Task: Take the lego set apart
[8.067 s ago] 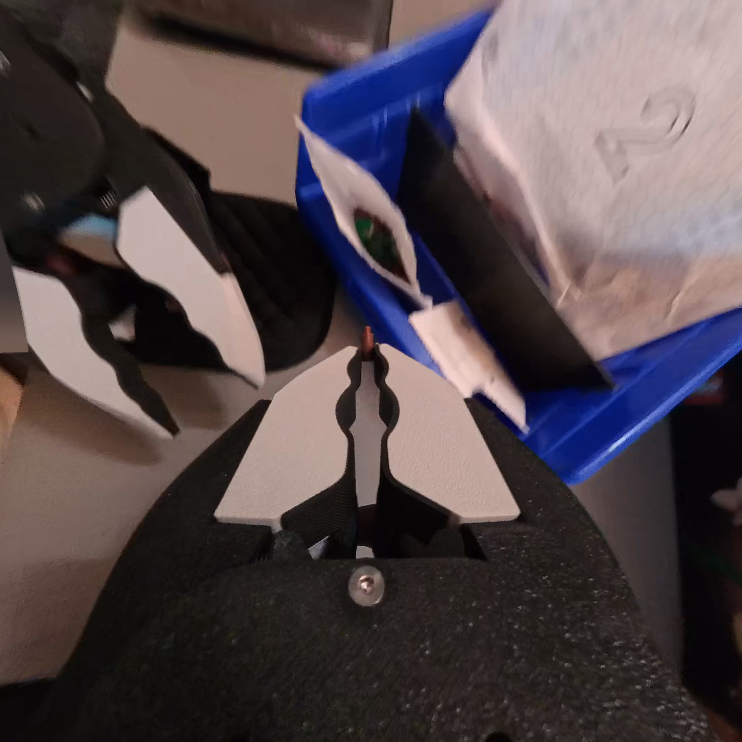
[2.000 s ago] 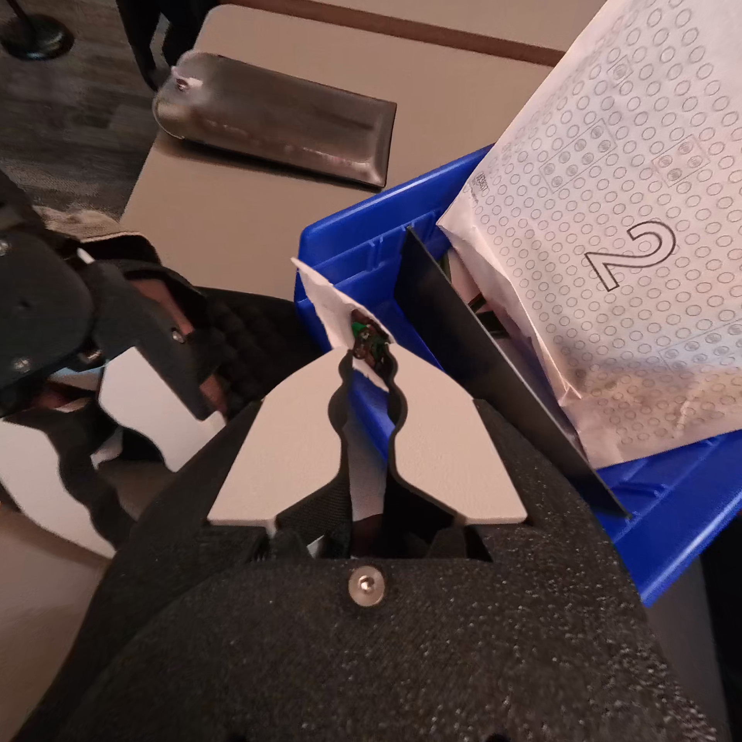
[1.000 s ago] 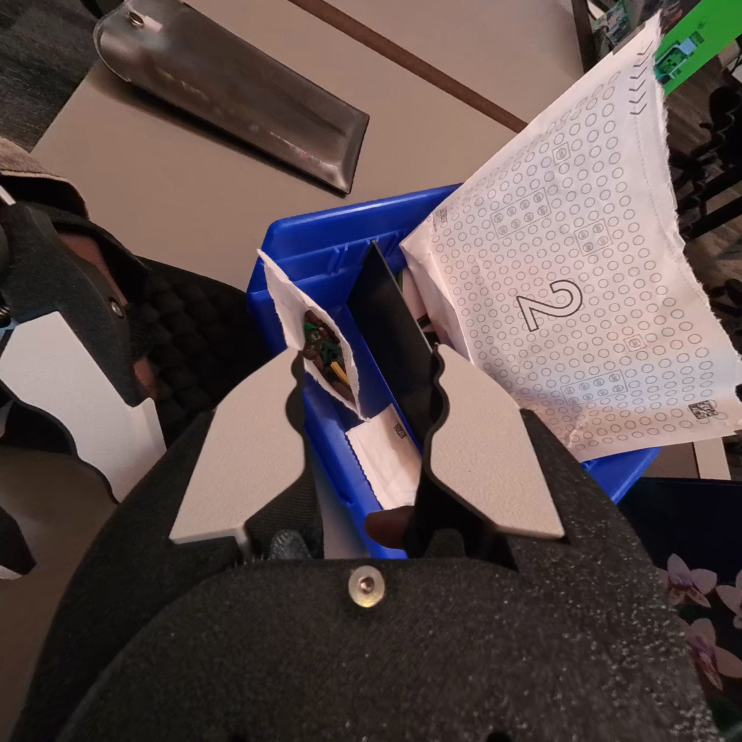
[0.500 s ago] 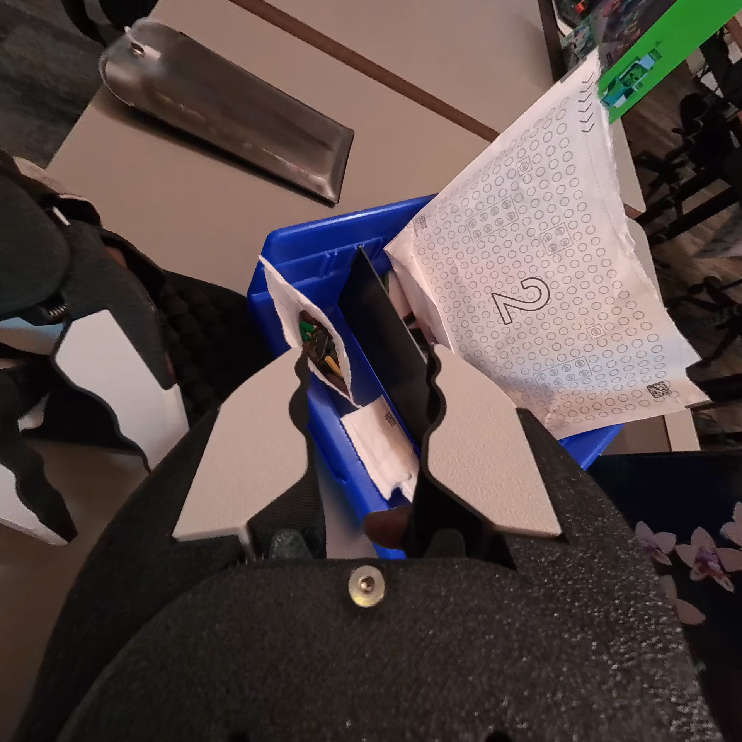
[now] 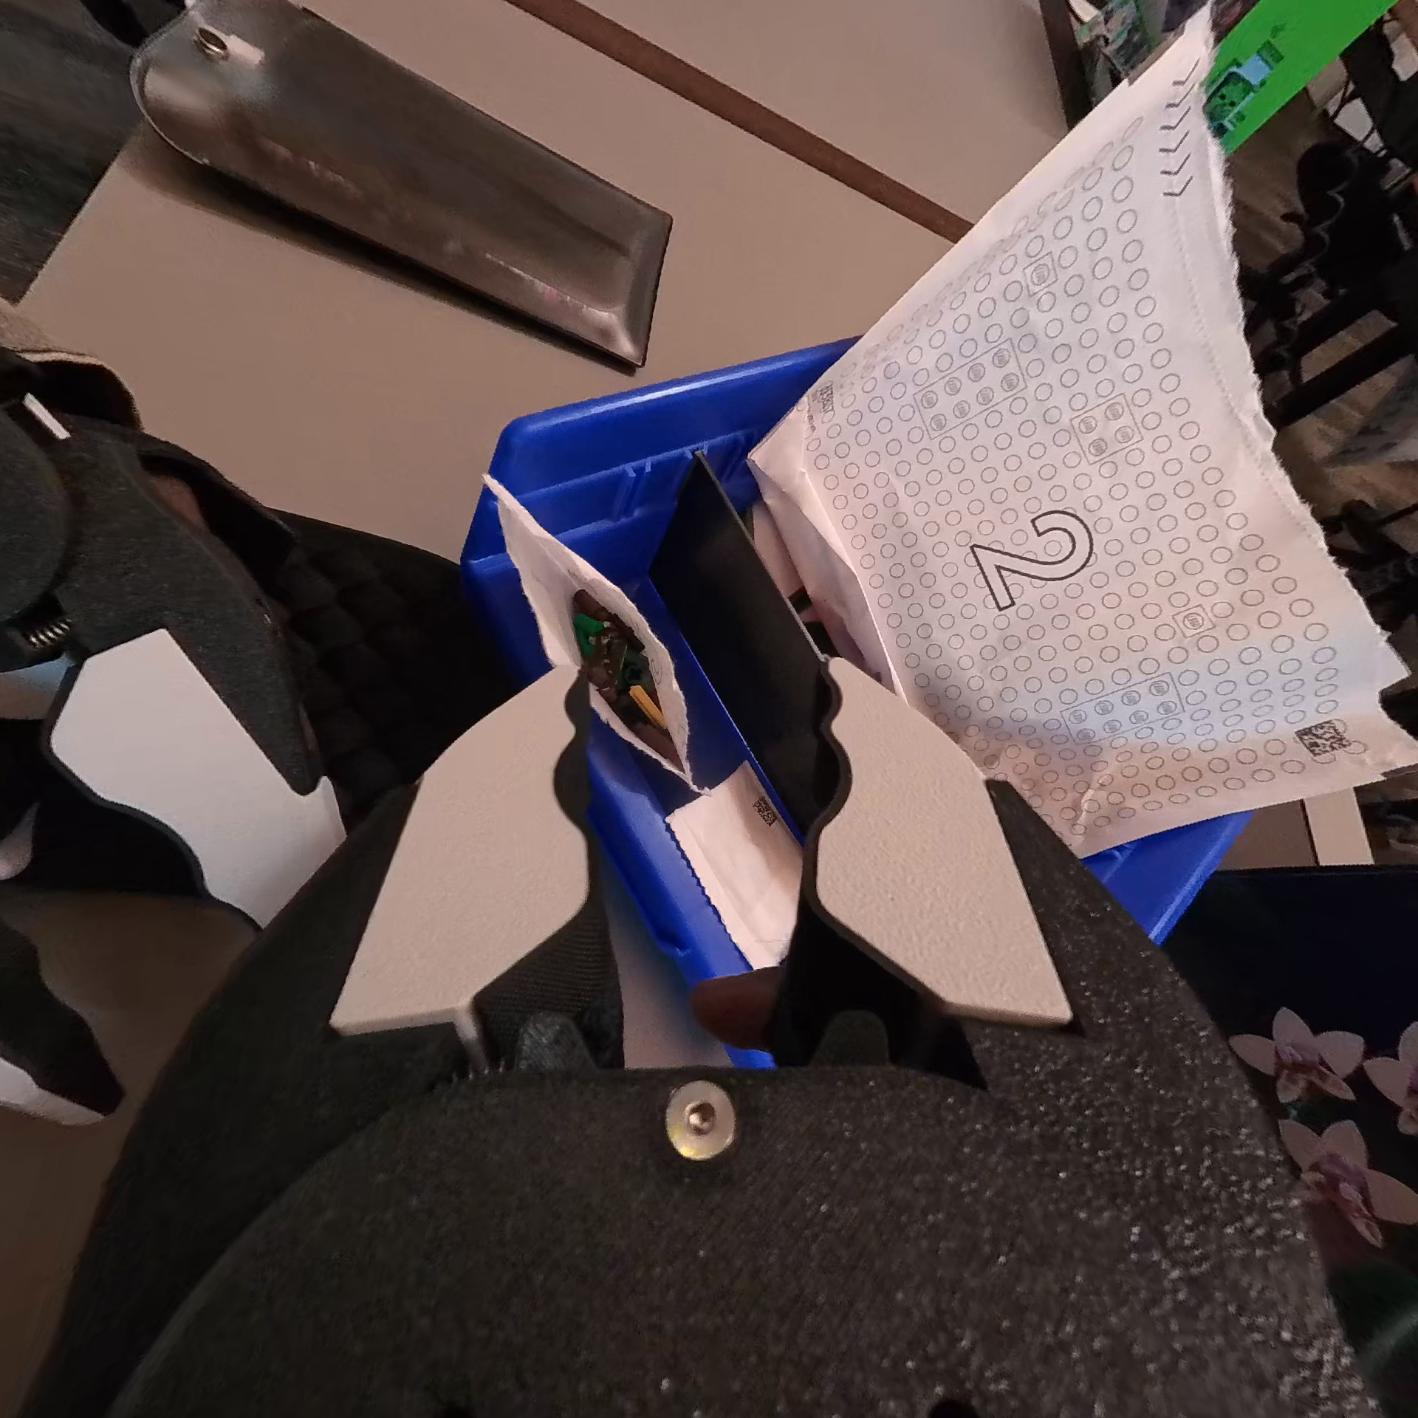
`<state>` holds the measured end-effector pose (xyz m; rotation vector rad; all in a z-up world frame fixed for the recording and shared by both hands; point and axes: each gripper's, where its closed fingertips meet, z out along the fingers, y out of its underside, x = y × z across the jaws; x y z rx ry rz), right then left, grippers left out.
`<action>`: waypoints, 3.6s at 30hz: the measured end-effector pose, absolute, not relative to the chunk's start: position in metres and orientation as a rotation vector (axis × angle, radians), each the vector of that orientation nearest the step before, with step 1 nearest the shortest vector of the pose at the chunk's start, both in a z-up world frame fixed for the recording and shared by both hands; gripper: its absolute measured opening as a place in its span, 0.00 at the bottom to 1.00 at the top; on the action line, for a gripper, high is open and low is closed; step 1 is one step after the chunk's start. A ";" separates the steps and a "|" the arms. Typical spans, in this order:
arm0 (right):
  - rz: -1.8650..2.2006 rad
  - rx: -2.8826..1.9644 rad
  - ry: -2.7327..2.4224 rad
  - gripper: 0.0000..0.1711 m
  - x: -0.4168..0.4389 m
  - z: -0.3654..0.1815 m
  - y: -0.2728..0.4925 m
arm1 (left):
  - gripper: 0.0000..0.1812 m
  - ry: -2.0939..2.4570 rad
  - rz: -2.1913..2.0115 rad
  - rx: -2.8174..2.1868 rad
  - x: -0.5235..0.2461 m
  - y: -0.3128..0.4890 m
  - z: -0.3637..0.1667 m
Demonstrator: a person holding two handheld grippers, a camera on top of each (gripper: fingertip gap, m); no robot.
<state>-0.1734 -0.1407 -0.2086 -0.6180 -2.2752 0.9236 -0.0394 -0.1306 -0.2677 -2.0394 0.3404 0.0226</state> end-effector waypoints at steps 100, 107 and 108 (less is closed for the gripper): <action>0.890 -0.591 -2.180 0.18 -0.136 -0.117 -0.093 | 0.26 0.245 -0.076 -2.091 -0.046 -0.129 -0.272; 0.620 -0.351 -2.688 0.32 -0.153 -0.105 -0.103 | 0.26 0.244 -0.097 -2.078 -0.045 -0.129 -0.270; 0.568 -0.321 -2.728 0.33 -0.159 -0.099 -0.103 | 0.27 0.244 -0.100 -2.078 -0.045 -0.129 -0.270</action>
